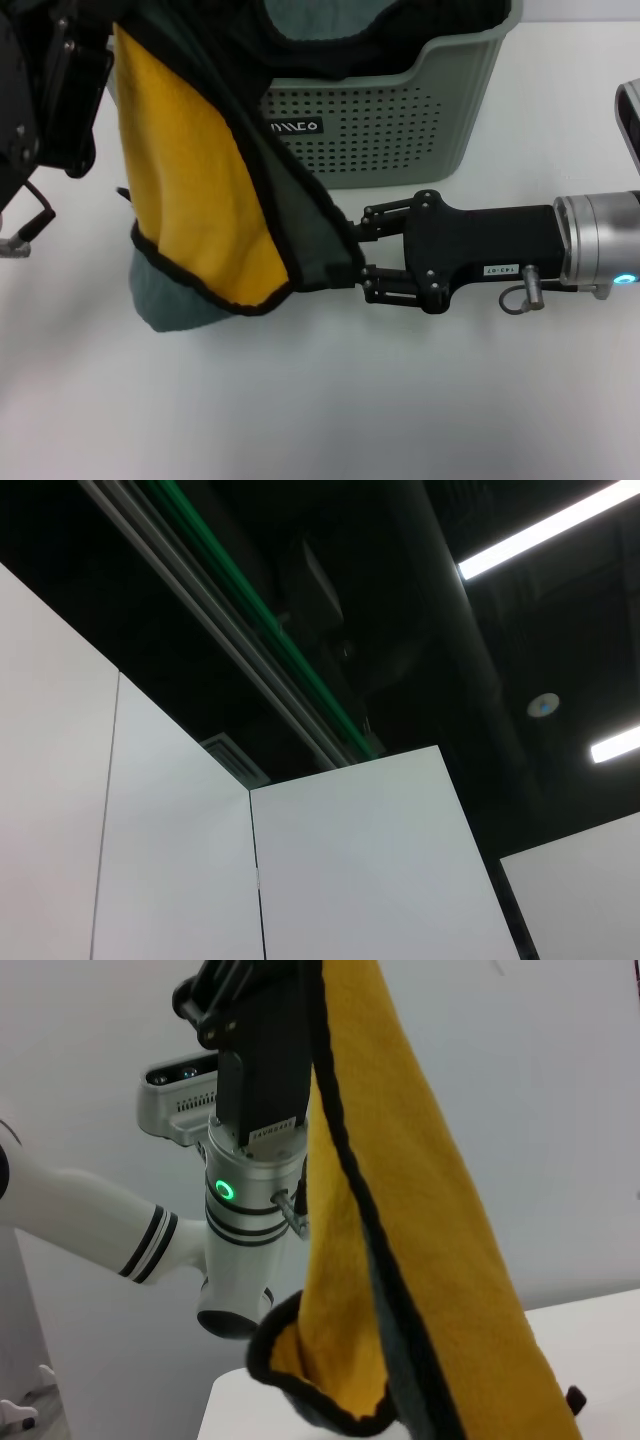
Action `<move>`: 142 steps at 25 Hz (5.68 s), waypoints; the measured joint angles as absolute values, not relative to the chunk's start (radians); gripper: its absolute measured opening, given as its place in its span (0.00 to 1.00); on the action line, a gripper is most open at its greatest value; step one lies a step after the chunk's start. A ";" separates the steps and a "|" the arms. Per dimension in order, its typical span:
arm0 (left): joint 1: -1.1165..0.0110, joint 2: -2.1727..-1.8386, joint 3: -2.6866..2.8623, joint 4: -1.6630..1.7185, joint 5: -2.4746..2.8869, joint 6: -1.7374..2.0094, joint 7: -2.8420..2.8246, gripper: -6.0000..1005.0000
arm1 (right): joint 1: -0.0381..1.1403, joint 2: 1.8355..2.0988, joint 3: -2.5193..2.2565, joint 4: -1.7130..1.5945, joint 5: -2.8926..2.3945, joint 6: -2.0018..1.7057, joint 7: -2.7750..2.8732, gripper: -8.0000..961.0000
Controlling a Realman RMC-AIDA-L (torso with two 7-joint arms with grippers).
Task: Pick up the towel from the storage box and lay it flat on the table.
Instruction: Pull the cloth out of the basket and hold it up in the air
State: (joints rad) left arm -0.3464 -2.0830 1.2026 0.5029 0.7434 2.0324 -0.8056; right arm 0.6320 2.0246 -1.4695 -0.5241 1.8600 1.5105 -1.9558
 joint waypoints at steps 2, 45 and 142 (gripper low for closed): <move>-0.346 -2.084 1.203 0.503 0.745 2.032 -0.805 0.02 | 0.636 2.025 -1.470 -0.517 1.859 1.508 -1.956 0.53; 0.276 -2.021 1.149 0.948 0.923 2.039 -1.329 0.02 | 0.179 2.004 -1.362 -1.556 1.953 1.757 -1.270 0.02; -0.388 -1.981 1.100 0.268 1.176 1.337 -1.247 0.02 | 0.678 1.994 -1.221 -0.704 1.222 1.272 -1.186 0.02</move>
